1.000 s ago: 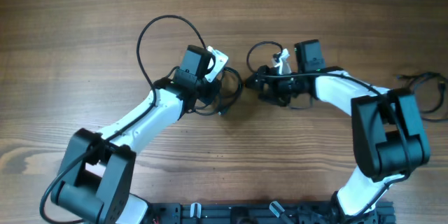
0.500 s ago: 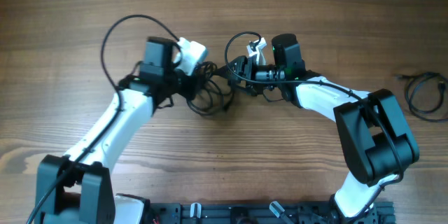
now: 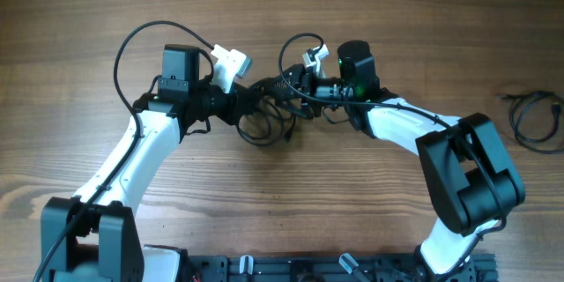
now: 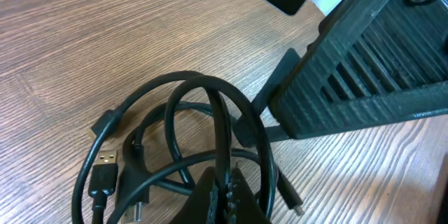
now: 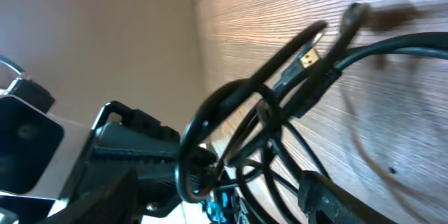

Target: Untangle cables

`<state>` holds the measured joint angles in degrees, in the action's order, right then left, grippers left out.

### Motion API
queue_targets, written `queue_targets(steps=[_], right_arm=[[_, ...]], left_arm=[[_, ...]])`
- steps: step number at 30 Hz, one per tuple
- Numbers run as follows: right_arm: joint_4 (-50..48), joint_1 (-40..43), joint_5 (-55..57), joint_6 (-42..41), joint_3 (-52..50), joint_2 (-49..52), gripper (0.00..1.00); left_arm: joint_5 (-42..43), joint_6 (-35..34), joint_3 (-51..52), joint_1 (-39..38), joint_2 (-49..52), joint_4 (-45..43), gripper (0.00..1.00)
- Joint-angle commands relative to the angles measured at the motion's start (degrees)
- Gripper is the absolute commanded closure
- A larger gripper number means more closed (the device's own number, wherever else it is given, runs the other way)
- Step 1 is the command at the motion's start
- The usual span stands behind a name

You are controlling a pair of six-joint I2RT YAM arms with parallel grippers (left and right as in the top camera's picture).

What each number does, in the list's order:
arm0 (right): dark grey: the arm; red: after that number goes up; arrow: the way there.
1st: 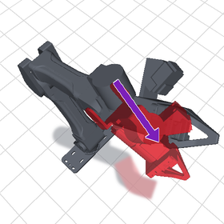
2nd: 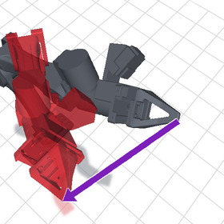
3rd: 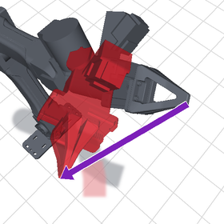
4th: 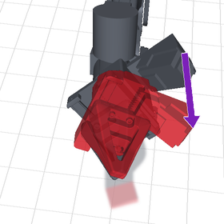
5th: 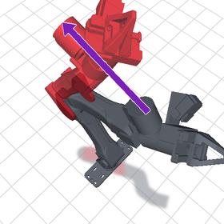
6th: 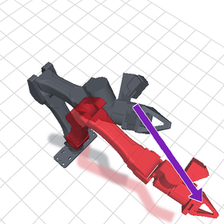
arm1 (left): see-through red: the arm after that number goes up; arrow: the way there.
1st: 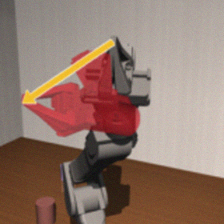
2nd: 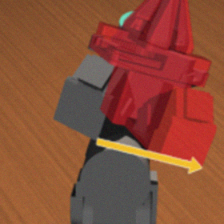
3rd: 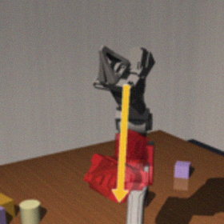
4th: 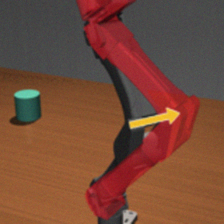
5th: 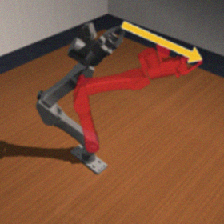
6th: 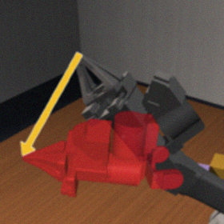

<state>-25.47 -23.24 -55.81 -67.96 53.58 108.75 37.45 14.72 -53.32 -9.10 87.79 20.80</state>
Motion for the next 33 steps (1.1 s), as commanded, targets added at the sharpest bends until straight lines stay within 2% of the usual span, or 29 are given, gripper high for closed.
queue_targets(steps=[1,4,7,8,9,13,15,19,22,25,33], right_arm=[[-0.3,-1.5,2.1,-2.3,0.0,0.5,0.27],[0.1,-2.6,4.6,-1.0,0.0,0.5,0.35],[4.5,-2.8,8.2,-0.5,0.0,0.5,0.41],[6.1,-2.8,9.6,0.5,0.0,0.5,0.46],[8.1,-2.8,11.8,2.1,0.0,0.5,0.57],[9.3,-2.6,14.8,4.9,0.0,0.5,0.87],[9.3,-2.6,15.4,5.0,0.0,0.5,0.95],[9.4,-2.6,17.2,7.1,0.0,0.5,0.96],[13.6,-2.5,23.3,9.3,0.0,0.5,0.96],[18.7,-1.6,28.3,9.7,0.0,0.5,0.96],[24.2,3.5,30.9,15.7,-0.1,0.5,0.96]], left_arm=[[2.0,1.4,0.2,-0.7,-0.7,-0.2,0.96],[2.2,1.4,0.2,-1.0,-0.7,-0.2,0.96],[2.2,1.4,0.2,-1.0,-0.7,-0.2,0.96],[2.2,1.4,0.2,-1.0,-0.7,-0.2,0.96],[2.2,1.4,0.2,-1.0,-0.7,-0.3,0.96],[2.2,1.4,0.2,-1.0,-0.7,-0.4,0.96],[2.2,1.4,0.2,-1.0,-0.7,-0.4,0.96],[2.2,1.4,0.2,-1.0,-0.7,-0.4,0.96],[3.1,1.4,0.2,-1.0,-0.7,-0.5,0.96],[10.6,0.5,0.2,0.2,-1.8,-1.3,0.96],[29.0,-15.8,0.2,11.4,-11.8,-5.2,0.96]])
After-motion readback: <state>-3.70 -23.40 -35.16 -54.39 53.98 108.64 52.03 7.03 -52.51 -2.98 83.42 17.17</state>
